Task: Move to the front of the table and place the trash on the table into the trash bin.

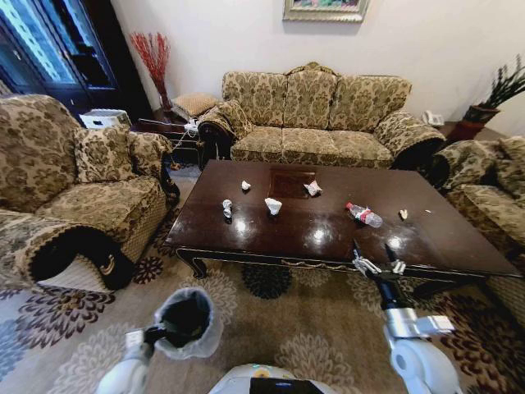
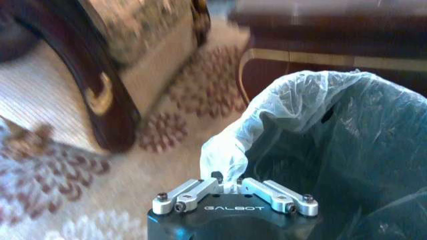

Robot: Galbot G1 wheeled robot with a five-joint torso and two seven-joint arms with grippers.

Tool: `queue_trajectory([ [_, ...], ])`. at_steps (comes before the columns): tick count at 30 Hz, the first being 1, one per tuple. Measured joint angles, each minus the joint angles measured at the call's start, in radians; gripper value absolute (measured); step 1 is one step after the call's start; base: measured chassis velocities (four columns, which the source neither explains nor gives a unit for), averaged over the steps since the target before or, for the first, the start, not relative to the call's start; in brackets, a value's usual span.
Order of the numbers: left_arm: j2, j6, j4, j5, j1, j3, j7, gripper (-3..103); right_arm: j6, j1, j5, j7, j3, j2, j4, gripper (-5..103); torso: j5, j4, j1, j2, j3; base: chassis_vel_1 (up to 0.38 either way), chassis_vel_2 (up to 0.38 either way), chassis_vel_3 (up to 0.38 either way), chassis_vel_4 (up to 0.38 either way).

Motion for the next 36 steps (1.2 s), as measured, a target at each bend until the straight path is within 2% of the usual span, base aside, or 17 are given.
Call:
queue_trajectory([
  [2, -0.015, -0.001, -0.11, -0.022, 0.089, -0.06, -0.002, 1, 0.019, 0.031, -0.008, 0.005, -0.037, 0.013, -0.02, 100, 0.0005, 0.0001, 0.0, 0.0, 0.0, 0.0, 0.0, 0.0, 0.0],
  [3, -0.015, -0.001, -0.11, -0.022, 0.089, -0.06, -0.002, 1, 0.019, 0.031, -0.008, 0.005, -0.037, 0.013, -0.02, 100, 0.0005, 0.0001, 0.0, 0.0, 0.0, 0.0, 0.0, 0.0, 0.0],
  [7, -0.023, 0.007, -0.274, -0.06, 0.211, -0.138, -0.016, 1, 0.043, 0.055, -0.015, 0.007, -0.068, 0.032, -0.026, 100, 0.0002, 0.0007, 0.0, 0.0, 0.0, 0.0, 0.0, 0.0, 0.0],
  [8, -0.023, 0.007, -0.274, -0.06, 0.211, -0.138, -0.016, 1, 0.043, 0.055, -0.015, 0.007, -0.068, 0.032, -0.026, 100, 0.0002, 0.0007, 0.0, 0.0, 0.0, 0.0, 0.0, 0.0, 0.0],
  [11, -0.017, 0.031, -0.403, -0.11, 0.239, -0.188, -0.034, 1, 0.057, 0.053, -0.015, -0.001, -0.064, 0.034, -0.023, 100, -0.0002, 0.0, 0.0, 0.0, 0.0, 0.0, 0.0, 0.0, 0.0],
  [12, -0.017, 0.031, -0.403, -0.11, 0.239, -0.188, -0.034, 1, 0.057, 0.053, -0.015, -0.001, -0.064, 0.034, -0.023, 100, -0.0002, 0.0, 0.0, 0.0, 0.0, 0.0, 0.0, 0.0, 0.0],
  [16, 0.004, 0.08, -0.53, -0.22, 0.196, -0.28, -0.079, 1, 0.06, 0.052, -0.012, -0.036, -0.042, 0.024, -0.018, 100, 0.0003, 0.0003, 0.0, 0.0, 0.0, 0.0, 0.0, 0.0, 0.0],
  [21, 0.056, 0.102, -0.566, -0.285, 0.113, -0.336, -0.094, 1, 0.06, 0.043, -0.014, -0.048, -0.032, 0.019, -0.008, 100, 0.0, 0.0001, 0.0, 0.0, 0.0, 0.0, 0.0, 0.0, 0.0],
  [23, 0.126, 0.115, -0.564, -0.343, 0.059, -0.363, -0.096, 1, 0.059, 0.04, -0.018, -0.049, -0.023, 0.012, -0.006, 100, 0.0001, 0.0001, 0.0, 0.0, 0.0, 0.0, 0.0, 0.0, 0.0],
  [24, 0.126, 0.115, -0.564, -0.343, 0.059, -0.363, -0.096, 1, 0.059, 0.04, -0.018, -0.049, -0.023, 0.012, -0.006, 100, 0.0001, 0.0001, 0.0, 0.0, 0.0, 0.0, 0.0, 0.0, 0.0],
  [26, 0.199, 0.124, -0.535, -0.38, 0.026, -0.372, -0.096, 1, 0.05, 0.039, -0.021, -0.049, -0.013, 0.004, -0.001, 100, 0.0001, 0.0, 0.0, 0.0, 0.0, 0.0, 0.0, 0.0, 0.0],
  [30, 0.28, 0.124, -0.488, -0.404, -0.012, -0.36, -0.096, 1, 0.038, 0.037, -0.034, -0.053, -0.004, -0.005, 0.003, 100, 0.0, 0.0, 0.0, 0.0, 0.0, 0.021, 0.022, -0.021, -0.036],
  [36, 0.339, 0.118, -0.461, -0.414, -0.07, -0.314, -0.094, 1, 0.024, 0.043, -0.05, -0.061, -0.004, -0.01, -0.002, 100, 0.0003, 0.0, 0.0, 0.0, 0.0, 0.108, 0.128, -0.121, -0.108],
])
